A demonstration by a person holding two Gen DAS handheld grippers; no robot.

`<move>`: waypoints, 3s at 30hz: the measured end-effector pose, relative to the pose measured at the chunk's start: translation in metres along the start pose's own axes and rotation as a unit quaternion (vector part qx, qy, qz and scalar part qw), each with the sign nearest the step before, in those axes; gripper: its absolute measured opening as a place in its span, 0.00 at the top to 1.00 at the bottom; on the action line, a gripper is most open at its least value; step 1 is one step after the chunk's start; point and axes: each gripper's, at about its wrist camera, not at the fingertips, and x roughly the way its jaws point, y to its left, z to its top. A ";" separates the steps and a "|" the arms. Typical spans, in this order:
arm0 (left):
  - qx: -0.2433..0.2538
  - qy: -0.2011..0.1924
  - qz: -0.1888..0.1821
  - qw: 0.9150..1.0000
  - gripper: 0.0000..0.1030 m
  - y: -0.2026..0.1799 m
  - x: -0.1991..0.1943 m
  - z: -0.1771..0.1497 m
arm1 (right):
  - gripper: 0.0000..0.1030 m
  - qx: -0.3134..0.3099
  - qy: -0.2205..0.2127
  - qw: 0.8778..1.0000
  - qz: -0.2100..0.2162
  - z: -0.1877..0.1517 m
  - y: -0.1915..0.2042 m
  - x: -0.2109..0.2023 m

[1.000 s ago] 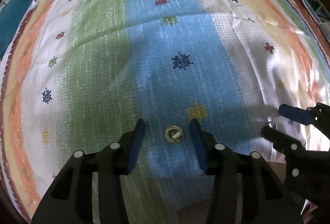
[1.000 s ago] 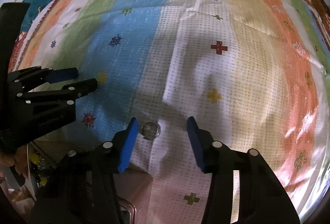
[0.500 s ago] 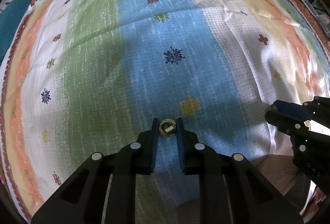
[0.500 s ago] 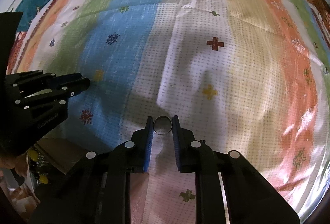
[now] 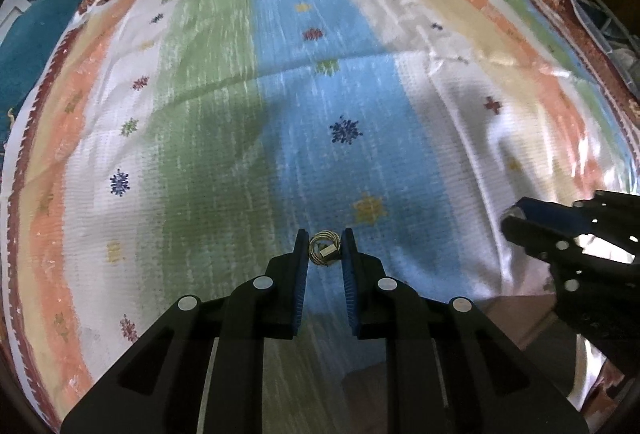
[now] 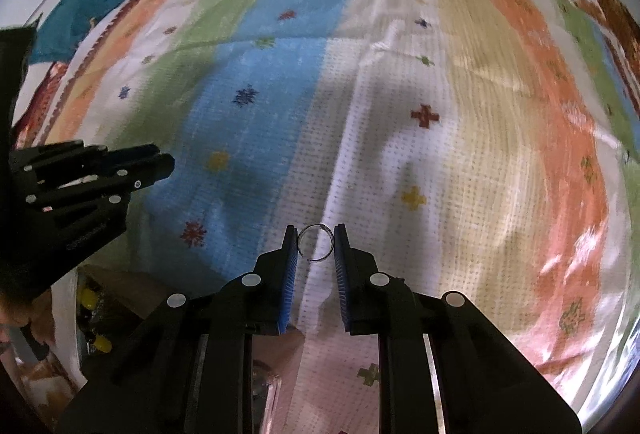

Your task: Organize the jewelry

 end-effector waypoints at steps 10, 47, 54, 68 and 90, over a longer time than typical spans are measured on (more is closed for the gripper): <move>-0.013 -0.043 -0.010 0.999 0.85 0.001 -0.035 -0.002 | 0.81 0.015 -0.038 0.999 0.006 0.003 0.002 -0.024; -0.019 -0.145 -0.043 0.988 0.84 -0.030 -0.145 -0.070 | 0.81 0.016 -0.130 0.990 0.055 -0.051 0.031 -0.113; -0.009 -0.140 -0.033 0.990 0.84 -0.039 -0.145 -0.082 | 0.81 0.008 -0.130 0.990 0.059 -0.061 0.039 -0.117; -0.013 -0.137 -0.042 0.990 0.71 -0.038 -0.145 -0.085 | 0.61 0.025 -0.122 0.989 0.078 -0.062 0.035 -0.116; -0.004 -0.106 -0.021 0.994 0.22 -0.035 -0.139 -0.124 | 0.29 0.016 -0.135 0.991 0.000 -0.104 0.020 -0.127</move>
